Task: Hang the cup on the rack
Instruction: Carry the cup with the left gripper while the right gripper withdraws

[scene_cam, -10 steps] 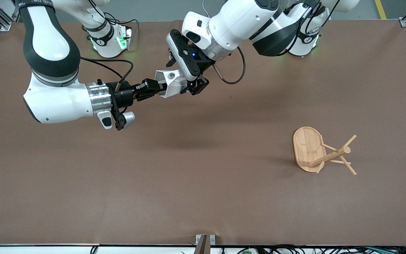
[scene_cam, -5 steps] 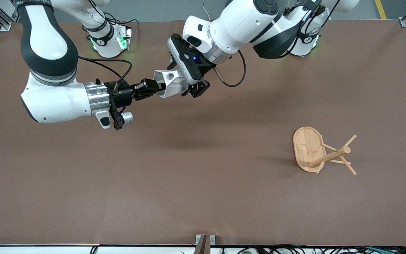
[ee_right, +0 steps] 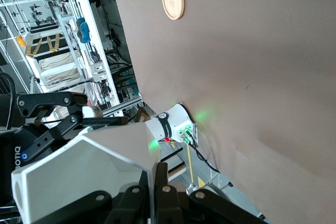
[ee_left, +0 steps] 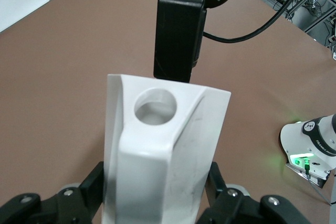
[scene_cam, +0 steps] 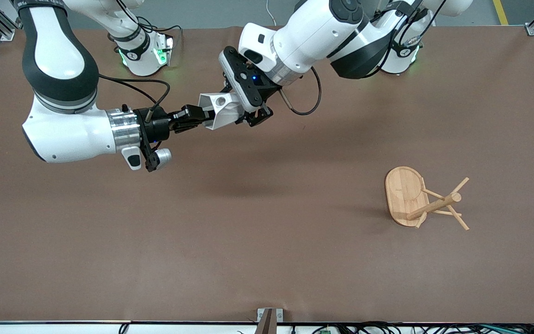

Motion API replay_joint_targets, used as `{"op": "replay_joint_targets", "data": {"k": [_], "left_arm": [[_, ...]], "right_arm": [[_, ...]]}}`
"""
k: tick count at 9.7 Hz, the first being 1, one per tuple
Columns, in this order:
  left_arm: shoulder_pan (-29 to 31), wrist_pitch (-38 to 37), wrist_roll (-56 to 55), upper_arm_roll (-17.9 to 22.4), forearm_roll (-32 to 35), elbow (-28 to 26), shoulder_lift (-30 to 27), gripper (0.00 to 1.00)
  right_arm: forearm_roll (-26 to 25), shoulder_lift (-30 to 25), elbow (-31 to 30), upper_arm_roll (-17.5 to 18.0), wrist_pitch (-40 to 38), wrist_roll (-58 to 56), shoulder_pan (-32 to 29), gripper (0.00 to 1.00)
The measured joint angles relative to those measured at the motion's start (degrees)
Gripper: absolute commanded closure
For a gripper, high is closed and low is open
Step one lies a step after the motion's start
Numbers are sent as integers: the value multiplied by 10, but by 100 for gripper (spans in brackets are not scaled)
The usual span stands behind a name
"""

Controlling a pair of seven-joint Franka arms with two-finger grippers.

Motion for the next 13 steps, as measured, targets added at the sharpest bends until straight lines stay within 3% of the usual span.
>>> {"op": "replay_joint_targets", "data": {"k": [1,2,3,5,8,10,13], "left_arm": [[0,0,0,0,0,0,0,100],[0,0,0,0,0,0,0,100],[0,0,0,0,-1,0,0,100],[4,0,0,1,-1,-1,7,100],[5,-6,0,4,-1,-1,13,99],[9,-12,-11,10,-1,-1,13,99],[41,-52,-138,15,64,0,13,99]], "right_arm": [[0,0,0,0,0,0,0,95],[0,0,0,0,0,3,0,61],[2,0,0,0,-1,20,0,1],[2,-6,4,1,-22,51,-1,0],[-40,-10,5,-1,-25,60,-37,0],[-137,-12,17,-6,-26,60,-84,0],[-371,-21,61,-66,-18,59,-105,0]]}}
